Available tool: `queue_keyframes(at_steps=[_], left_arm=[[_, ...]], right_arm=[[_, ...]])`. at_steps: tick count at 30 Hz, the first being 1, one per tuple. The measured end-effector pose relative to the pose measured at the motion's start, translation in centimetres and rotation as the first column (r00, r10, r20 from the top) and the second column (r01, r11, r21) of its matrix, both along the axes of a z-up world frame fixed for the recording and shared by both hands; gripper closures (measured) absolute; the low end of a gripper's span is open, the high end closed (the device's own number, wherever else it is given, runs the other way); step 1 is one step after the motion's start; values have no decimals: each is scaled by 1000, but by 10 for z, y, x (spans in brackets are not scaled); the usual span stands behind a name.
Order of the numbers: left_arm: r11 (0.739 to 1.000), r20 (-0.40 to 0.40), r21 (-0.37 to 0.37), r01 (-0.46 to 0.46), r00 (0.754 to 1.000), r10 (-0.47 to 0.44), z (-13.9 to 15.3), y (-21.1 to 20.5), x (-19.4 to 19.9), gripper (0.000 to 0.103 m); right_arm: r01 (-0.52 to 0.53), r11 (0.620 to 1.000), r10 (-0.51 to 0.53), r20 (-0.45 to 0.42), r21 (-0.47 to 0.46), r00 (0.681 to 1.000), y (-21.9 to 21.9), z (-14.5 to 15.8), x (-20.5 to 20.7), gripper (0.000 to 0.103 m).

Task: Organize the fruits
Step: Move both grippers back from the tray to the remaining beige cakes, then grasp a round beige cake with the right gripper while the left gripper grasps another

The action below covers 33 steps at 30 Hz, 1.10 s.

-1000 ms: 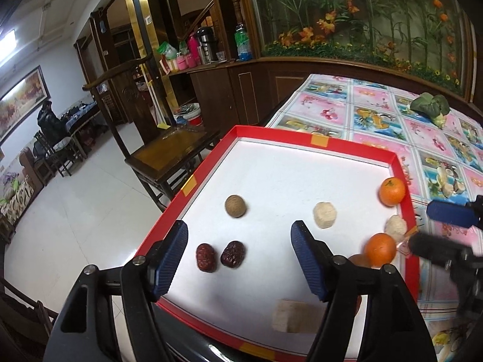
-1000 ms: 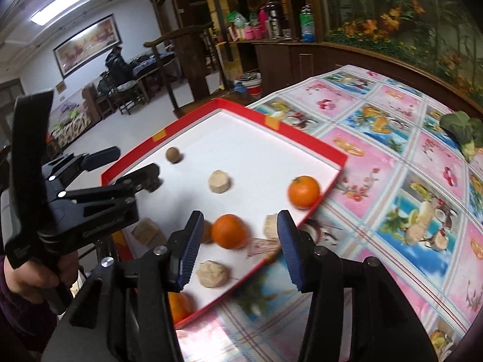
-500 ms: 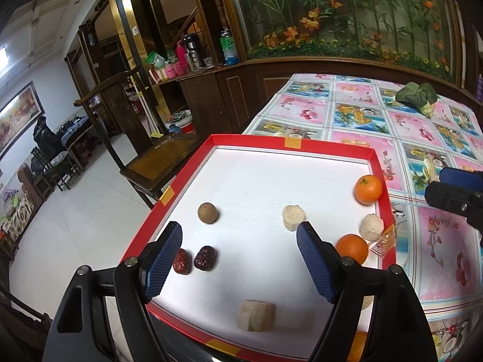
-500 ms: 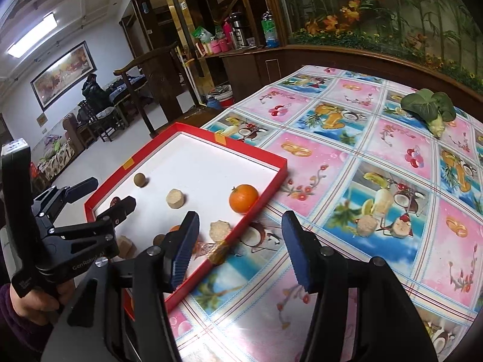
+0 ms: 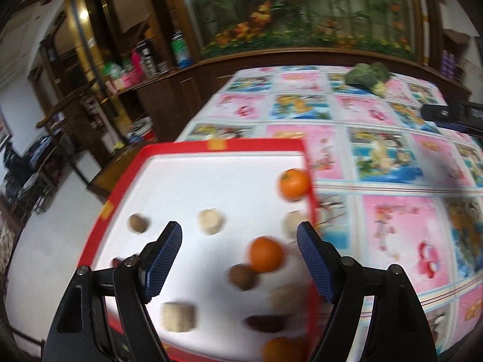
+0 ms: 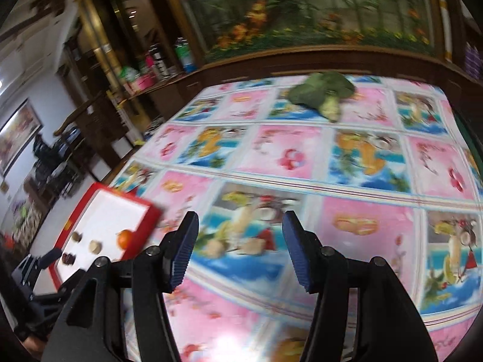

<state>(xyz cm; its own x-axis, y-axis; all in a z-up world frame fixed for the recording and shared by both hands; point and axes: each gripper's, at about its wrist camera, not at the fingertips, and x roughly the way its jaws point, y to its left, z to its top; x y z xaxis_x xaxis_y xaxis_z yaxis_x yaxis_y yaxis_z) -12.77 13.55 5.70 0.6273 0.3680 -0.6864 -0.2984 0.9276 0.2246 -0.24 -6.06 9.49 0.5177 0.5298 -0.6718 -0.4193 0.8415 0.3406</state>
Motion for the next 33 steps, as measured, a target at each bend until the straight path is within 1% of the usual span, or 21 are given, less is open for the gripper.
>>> queue_keyframes(at_steps=[2, 4, 9, 13, 17, 19, 22, 26, 28, 30, 32, 33], left_arm=[[999, -3, 0, 40, 999, -40, 1, -12, 7, 25], [997, -8, -6, 73, 997, -73, 0, -23, 15, 25], [993, -17, -12, 118, 993, -118, -2, -40, 32, 25], [992, -38, -13, 124, 992, -124, -8, -44, 42, 25], [993, -48, -23, 119, 992, -120, -13, -43, 42, 25], [993, -53, -28, 115, 992, -116, -16, -43, 42, 25], [993, -57, -36, 113, 992, -115, -18, -43, 41, 25], [992, -60, -35, 121, 991, -122, -20, -48, 43, 25], [992, -63, -38, 124, 990, -126, -20, -49, 45, 25], [991, -66, -39, 127, 989, -130, -21, -51, 47, 25], [990, -68, -44, 137, 988, -139, -20, -55, 50, 25], [989, -69, -47, 141, 987, -144, -20, -57, 53, 25]], right_arm=[[31, 999, -29, -60, 34, 998, -14, -10, 13, 44], [33, 998, -28, -103, 46, 994, -16, -17, 19, 44], [27, 999, -24, -130, 19, 991, -5, -30, 25, 44], [-20, 999, 16, -138, -33, 990, 11, -39, 21, 44], [-61, 992, 48, -109, -114, 993, 29, -46, 15, 44], [-70, 984, 53, -103, -163, 993, 37, -51, 12, 44], [-65, 975, 44, -103, -210, 994, 42, -58, 12, 45], [-59, 963, 42, -71, -264, 997, 48, -62, 8, 52], [-49, 953, 37, -46, -299, 998, 50, -63, 7, 59], [-41, 941, 36, -21, -336, 999, 52, -63, 5, 70], [-35, 941, 29, -21, -337, 999, 50, -63, 7, 76], [-35, 945, 27, -28, -324, 999, 48, -62, 8, 76]])
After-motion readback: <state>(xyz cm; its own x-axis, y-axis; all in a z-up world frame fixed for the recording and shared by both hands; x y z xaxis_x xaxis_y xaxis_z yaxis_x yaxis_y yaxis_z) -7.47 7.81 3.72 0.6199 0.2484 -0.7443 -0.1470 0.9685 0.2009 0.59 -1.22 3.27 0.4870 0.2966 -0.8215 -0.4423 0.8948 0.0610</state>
